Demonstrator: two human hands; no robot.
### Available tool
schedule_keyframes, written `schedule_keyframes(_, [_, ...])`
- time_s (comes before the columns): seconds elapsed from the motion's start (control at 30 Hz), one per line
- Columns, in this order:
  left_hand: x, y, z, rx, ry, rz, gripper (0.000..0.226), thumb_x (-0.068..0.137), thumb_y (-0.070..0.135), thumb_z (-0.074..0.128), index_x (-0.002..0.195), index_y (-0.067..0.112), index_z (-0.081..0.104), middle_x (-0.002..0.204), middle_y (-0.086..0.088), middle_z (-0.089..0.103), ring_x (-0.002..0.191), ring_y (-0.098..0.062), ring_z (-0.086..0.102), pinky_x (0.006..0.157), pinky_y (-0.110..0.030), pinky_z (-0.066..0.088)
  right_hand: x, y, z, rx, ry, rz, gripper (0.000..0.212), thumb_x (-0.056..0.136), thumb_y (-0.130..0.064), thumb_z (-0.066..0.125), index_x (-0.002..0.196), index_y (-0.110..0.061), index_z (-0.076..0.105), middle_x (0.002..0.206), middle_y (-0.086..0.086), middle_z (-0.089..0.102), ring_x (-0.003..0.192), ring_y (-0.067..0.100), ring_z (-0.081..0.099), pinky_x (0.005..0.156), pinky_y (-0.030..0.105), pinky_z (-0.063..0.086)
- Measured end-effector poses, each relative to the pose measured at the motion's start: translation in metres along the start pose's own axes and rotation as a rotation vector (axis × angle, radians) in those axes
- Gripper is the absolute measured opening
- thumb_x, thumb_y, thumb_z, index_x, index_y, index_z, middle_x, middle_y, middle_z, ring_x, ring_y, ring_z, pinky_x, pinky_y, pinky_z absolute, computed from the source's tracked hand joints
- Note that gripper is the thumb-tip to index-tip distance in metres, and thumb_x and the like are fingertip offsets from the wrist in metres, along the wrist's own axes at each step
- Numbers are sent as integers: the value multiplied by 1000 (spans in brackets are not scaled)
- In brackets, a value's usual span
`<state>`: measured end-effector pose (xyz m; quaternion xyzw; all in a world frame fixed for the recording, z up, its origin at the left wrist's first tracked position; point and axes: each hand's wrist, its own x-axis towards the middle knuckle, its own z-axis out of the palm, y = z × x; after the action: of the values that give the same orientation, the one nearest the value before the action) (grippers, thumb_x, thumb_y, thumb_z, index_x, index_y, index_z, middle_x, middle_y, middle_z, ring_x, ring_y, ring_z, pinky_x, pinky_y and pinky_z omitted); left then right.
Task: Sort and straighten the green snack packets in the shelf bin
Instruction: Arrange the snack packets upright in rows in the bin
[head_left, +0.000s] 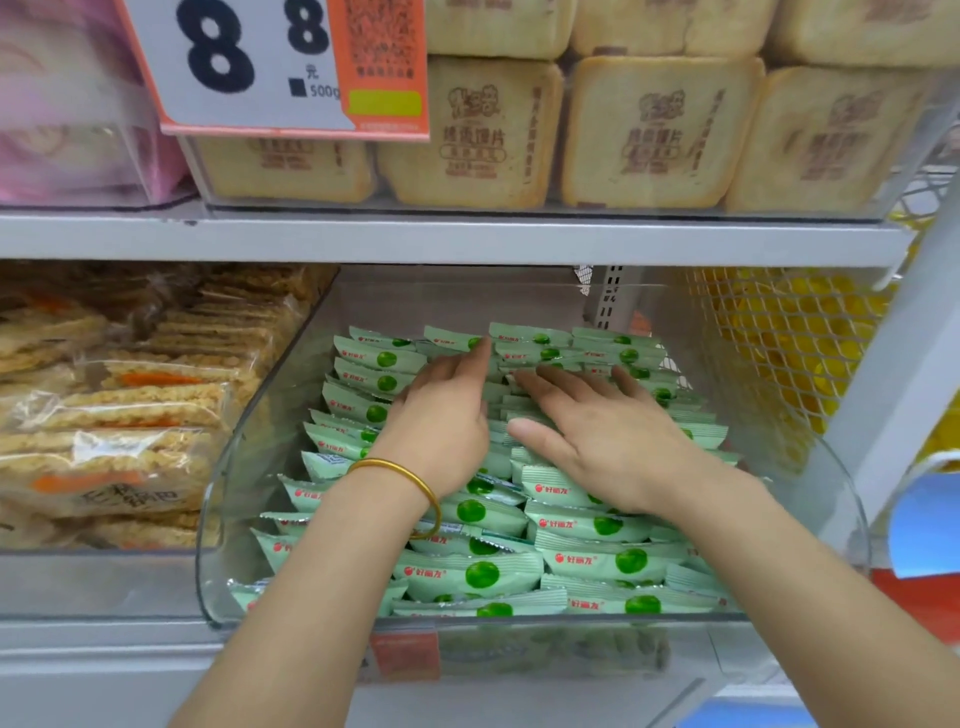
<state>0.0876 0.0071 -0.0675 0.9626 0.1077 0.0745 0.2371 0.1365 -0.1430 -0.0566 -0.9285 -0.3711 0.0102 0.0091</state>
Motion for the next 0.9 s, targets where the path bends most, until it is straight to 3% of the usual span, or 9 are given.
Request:
schedule_keyframes(0.13, [0, 1, 0, 25, 0, 4, 62, 97, 11, 38, 151, 24, 10, 155, -8, 21, 143, -24, 18, 115, -44, 22, -3, -2, -7, 47, 81, 1, 81, 78, -76, -6, 148, -38, 11, 158, -5, 17, 145, 20, 13, 117, 49, 5])
schedule_keyframes(0.3, [-1, 2, -1, 53, 18, 18, 58, 98, 14, 38, 150, 23, 16, 154, -5, 22, 143, -22, 18, 116, -44, 20, 4, -4, 1, 48, 1, 25, 64, 87, -65, 6, 146, -42, 18, 154, -9, 25, 142, 23, 20, 116, 52, 6])
schedule_keyframes(0.43, [0, 4, -1, 88, 48, 36, 53, 99, 15, 35, 150, 21, 19, 156, -2, 20, 144, -19, 13, 117, -43, 16, 3, -1, -2, 100, 50, 49, 75, 77, -68, -3, 146, -44, 18, 156, -7, 20, 144, 24, 14, 116, 51, 4])
schedule_keyframes(0.53, [2, 5, 0, 105, 46, 52, 50, 100, 18, 33, 149, 21, 22, 157, 1, 19, 145, -17, 10, 117, -42, 14, 5, -1, 3, 63, -1, 47, 68, 84, -69, 2, 145, -44, 19, 157, -8, 19, 144, 24, 13, 116, 52, 4])
schedule_keyframes(0.67, [1, 6, 1, 141, 17, 55, 48, 101, 22, 30, 149, 22, 22, 158, 3, 15, 146, -14, 5, 117, -43, 12, 2, 1, 3, 97, 76, 40, 86, 74, -80, -10, 145, -43, 20, 157, -9, 17, 145, 21, 10, 116, 52, 4])
schedule_keyframes(0.9, [2, 6, 4, 181, -25, 58, 46, 102, 32, 28, 147, 28, 25, 158, 5, 14, 146, -13, 3, 118, -43, 9, -3, 3, 0, 142, 3, 29, 59, 94, -57, 9, 147, -35, 23, 154, -8, 28, 144, 16, 17, 117, 50, 4])
